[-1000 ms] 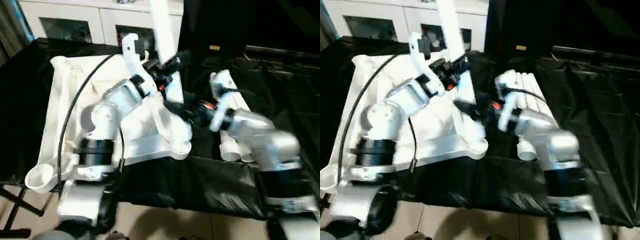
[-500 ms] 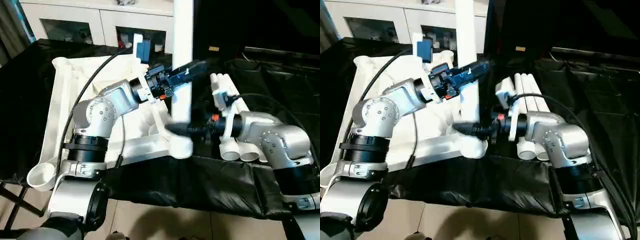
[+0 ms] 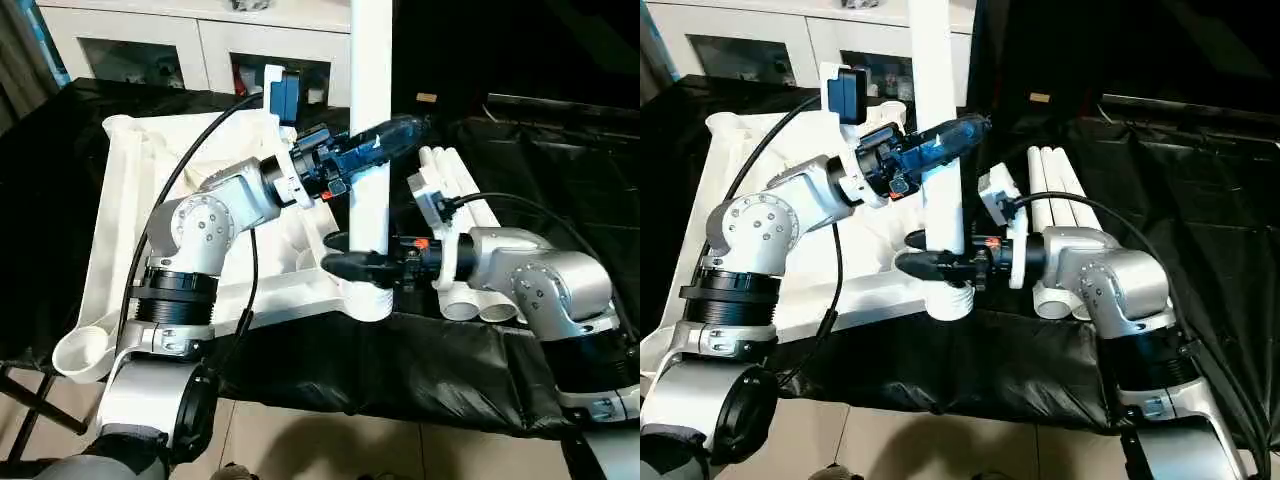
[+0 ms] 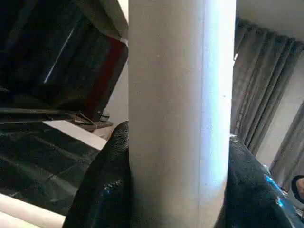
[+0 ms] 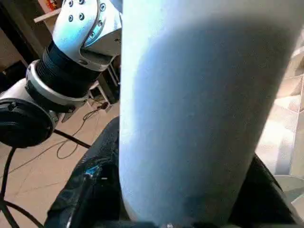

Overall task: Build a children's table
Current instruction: Pick table leg

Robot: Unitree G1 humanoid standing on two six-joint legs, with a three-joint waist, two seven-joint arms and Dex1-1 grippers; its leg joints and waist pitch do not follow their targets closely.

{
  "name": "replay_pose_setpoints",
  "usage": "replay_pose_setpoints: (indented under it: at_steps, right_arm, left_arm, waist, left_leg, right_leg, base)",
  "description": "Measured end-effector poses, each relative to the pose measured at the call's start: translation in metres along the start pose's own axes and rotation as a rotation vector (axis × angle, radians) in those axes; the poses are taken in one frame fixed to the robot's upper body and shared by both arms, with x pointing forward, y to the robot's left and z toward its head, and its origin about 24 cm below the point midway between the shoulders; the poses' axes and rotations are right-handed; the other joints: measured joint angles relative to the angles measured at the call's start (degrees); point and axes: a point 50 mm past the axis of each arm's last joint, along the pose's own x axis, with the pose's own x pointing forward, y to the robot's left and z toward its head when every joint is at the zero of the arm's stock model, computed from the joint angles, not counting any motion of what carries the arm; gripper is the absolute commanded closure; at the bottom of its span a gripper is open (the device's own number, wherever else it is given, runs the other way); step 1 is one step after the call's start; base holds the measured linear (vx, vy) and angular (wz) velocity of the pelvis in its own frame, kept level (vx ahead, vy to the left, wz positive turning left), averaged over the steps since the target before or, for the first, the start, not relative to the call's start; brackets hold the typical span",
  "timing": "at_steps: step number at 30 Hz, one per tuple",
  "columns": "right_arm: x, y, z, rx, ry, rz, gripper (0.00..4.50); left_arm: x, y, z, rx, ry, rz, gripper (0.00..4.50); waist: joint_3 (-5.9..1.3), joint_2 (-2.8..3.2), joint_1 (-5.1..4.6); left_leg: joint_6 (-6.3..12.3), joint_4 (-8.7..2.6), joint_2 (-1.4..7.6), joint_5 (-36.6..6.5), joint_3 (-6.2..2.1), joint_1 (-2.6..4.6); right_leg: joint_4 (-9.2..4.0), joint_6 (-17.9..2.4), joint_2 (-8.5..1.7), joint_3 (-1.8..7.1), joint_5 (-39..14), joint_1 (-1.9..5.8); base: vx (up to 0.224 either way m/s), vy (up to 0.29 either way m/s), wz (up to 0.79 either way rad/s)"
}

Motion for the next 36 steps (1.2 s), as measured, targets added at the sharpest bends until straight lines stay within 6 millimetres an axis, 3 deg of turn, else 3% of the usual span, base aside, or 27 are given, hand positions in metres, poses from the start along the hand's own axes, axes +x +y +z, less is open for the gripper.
replay_pose_setpoints:
  at_steps: [2, 9, 14, 20, 27, 28, 29, 36]
  right_arm:
    - [0.002, 0.000, -0.001, 0.004, -0.012, -0.006, 2.56]
    - [0.003, -0.003, -0.006, 0.002, -0.015, -0.133, 2.57]
    - [0.004, -0.010, -0.008, -0.011, 0.001, -0.246, 2.57]
    - [0.007, -0.014, -0.008, -0.031, -0.005, -0.330, 2.57]
    - [0.007, -0.015, -0.008, -0.044, -0.002, -0.347, 2.57]
    - [0.007, -0.015, -0.008, -0.047, -0.003, -0.347, 2.01]
    - [0.008, -0.015, -0.007, -0.053, -0.006, -0.344, 1.87]
    - [0.007, -0.014, -0.006, -0.066, -0.009, -0.330, 1.41]
  left_arm:
    - [0.000, 0.000, 0.000, 0.001, 0.003, 0.003, 1.98]
    - [0.004, 0.006, 0.001, 0.088, -0.026, 0.174, 1.47]
    - [0.008, 0.008, 0.001, 0.171, -0.013, 0.336, 1.44]
    - [0.014, 0.003, -0.004, 0.193, -0.045, 0.456, 2.05]
    - [0.015, 0.003, -0.006, 0.192, -0.064, 0.467, 2.57]
    - [0.015, 0.003, -0.005, 0.191, -0.067, 0.466, 2.62]
    - [0.014, 0.003, -0.005, 0.188, -0.072, 0.474, 2.65]
    - [0.010, 0.006, -0.005, 0.201, -0.048, 0.496, 2.70]
  waist:
    - [0.00, 0.00, 0.00]
    - [0.00, 0.00, 0.07]
    - [0.00, 0.00, -0.11]
    - [0.00, 0.00, -0.07]
    - [0.00, -0.01, -0.07]
    - [0.00, -0.01, -0.07]
    - [0.00, -0.01, -0.10]
    - [0.00, -0.01, -0.09]
  left_leg:
    - [-0.01, 0.00, 0.00, 0.0, 0.00, 0.00]
    - [-0.06, 0.01, 0.02, 0.1, -0.02, -0.02]
    - [-0.15, 0.00, 0.02, 0.1, -0.04, -0.02]
    - [-0.18, 0.00, 0.02, 0.1, -0.04, -0.05]
    - [-0.16, 0.00, 0.02, 0.2, -0.04, -0.07]
    - [-0.16, 0.00, 0.01, 0.2, -0.04, -0.07]
    - [-0.16, 0.00, 0.01, 0.2, -0.04, -0.07]
    - [-0.14, 0.00, 0.01, 0.2, -0.04, -0.07]
  right_leg:
    - [0.01, 0.0, 0.00, -0.01, 0.0, 0.00]
    - [0.00, 0.0, -0.01, -0.01, 0.0, 0.01]
    - [0.01, 0.0, 0.00, -0.05, 0.1, 0.01]
    - [0.00, 0.0, -0.01, -0.10, 0.1, 0.03]
    - [-0.04, 0.0, 0.00, -0.11, 0.1, 0.01]
    - [-0.04, 0.0, 0.00, -0.11, 0.1, 0.01]
    - [-0.04, 0.0, 0.00, -0.11, 0.1, 0.02]
    - [-0.06, 0.1, 0.00, -0.13, 0.1, 0.00]
  base:
    - [0.000, 0.000, 0.00]
    - [0.000, 0.000, 0.00]
    - [0.000, 0.000, 0.00]
    - [0.000, 0.000, 0.00]
    - [0.000, 0.000, 0.00]
    - [0.000, 0.000, 0.00]
    - [0.000, 0.000, 0.00]
    - [0.000, 0.000, 0.00]
